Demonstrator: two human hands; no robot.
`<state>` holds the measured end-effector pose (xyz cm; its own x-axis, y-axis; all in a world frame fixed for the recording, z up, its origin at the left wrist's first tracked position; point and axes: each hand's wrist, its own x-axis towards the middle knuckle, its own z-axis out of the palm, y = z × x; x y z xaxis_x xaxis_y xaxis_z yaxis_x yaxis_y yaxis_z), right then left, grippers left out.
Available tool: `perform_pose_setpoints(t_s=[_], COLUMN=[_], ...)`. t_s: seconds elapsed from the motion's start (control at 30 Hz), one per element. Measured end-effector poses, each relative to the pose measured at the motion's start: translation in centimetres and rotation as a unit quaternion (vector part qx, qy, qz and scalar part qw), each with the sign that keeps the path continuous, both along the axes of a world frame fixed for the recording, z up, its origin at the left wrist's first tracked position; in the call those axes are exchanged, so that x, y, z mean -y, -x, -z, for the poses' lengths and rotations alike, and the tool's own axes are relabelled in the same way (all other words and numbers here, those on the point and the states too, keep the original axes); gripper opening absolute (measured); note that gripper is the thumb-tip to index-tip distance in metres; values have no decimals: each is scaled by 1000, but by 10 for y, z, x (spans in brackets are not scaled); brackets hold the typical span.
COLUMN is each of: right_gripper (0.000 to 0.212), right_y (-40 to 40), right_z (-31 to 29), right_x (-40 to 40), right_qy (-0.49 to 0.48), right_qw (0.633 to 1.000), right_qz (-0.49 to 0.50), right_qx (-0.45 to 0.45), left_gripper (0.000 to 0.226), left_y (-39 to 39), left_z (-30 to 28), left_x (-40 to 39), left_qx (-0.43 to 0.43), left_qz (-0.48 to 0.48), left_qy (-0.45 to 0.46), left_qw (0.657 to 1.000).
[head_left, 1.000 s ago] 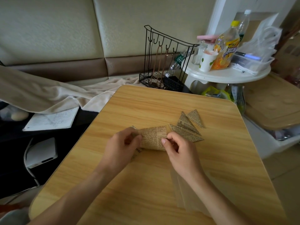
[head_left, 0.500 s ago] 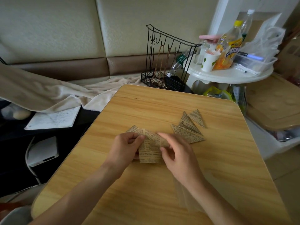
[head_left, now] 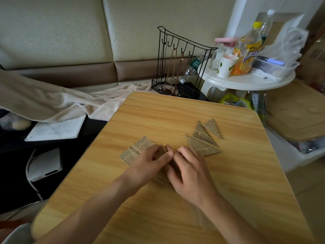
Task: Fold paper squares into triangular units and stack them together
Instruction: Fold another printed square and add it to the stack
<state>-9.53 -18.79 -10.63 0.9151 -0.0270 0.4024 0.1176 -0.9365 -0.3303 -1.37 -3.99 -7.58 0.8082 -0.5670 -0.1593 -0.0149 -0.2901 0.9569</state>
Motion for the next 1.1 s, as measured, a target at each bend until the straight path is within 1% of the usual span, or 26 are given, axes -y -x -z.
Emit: perform_pose_setpoints(t_s=[0.07, 0.1, 0.17, 0.23, 0.27, 0.3, 0.37, 0.47, 0.53, 0.6, 0.7, 0.77, 0.87, 0.93, 1.0, 1.03, 1.1], right_gripper=[57, 55, 37, 17, 11, 9, 11, 26, 37, 40, 29, 23, 18, 17, 23, 26, 32], right_y=[1, 2, 2, 1, -1, -2, -4, -3, -2, -2, -4, -4, -2, -1, 1, 2, 3], right_z=[-1, -1, 0, 0, 0, 0, -2, -3, -2, 0, 3, 2, 1, 1, 2, 2, 2], right_x=[-1, -1, -1, 1, 2, 2, 4, 4, 2, 1, 2, 2, 1, -1, -3, -4, -6], right_qy=[-40, -65, -110, -139, -153, -170, -206, -242, -257, -244, -211, -196, -176, -173, -176, -174, -175], right_qw=[999, 998, 994, 988, 984, 980, 970, 965, 963, 966, 971, 972, 975, 978, 981, 982, 983], right_qz=[-5, -3, 12, 32, 43, 57, 81, 54, 39, 53, 78, 87, 75, 53, 30, 19, 4], right_qx=[-14, -12, 21, 61, 76, 90, 99, 83, 67, 64, 82, 97, 118, 103, 75, 66, 48], left_gripper=[17, 13, 14, 23, 24, 22, 11, 31, 38, 36, 17, 8, 13, 28, 42, 43, 27], left_y=[-1, -3, -5, -6, -5, -4, -4, -6, -9, -10, -9, -5, 0, 4, 5, 5, 3], left_z=[1, 2, 2, 3, 3, 4, 9, 15, 16, 16, 18, 16, 10, 4, 2, 2, 4], left_x=[-1, -2, -3, -3, -3, -3, -3, -4, -4, -5, -4, -2, 2, 2, 0, 0, 1], left_qx=[-2, -1, -12, -17, -10, -1, 17, 11, 4, 17, 73, 78, 78, 67, 44, 44, 73], left_qz=[-19, -35, -57, -50, -39, -30, -32, -95, -111, -105, -73, -54, -4, 32, 45, 43, 16], left_qy=[5, 3, 6, 7, 6, 10, 22, 18, 42, 54, 4, -9, -1, 8, 21, 19, -6], left_qw=[1000, 999, 998, 999, 999, 999, 999, 995, 993, 993, 995, 995, 997, 997, 998, 998, 997])
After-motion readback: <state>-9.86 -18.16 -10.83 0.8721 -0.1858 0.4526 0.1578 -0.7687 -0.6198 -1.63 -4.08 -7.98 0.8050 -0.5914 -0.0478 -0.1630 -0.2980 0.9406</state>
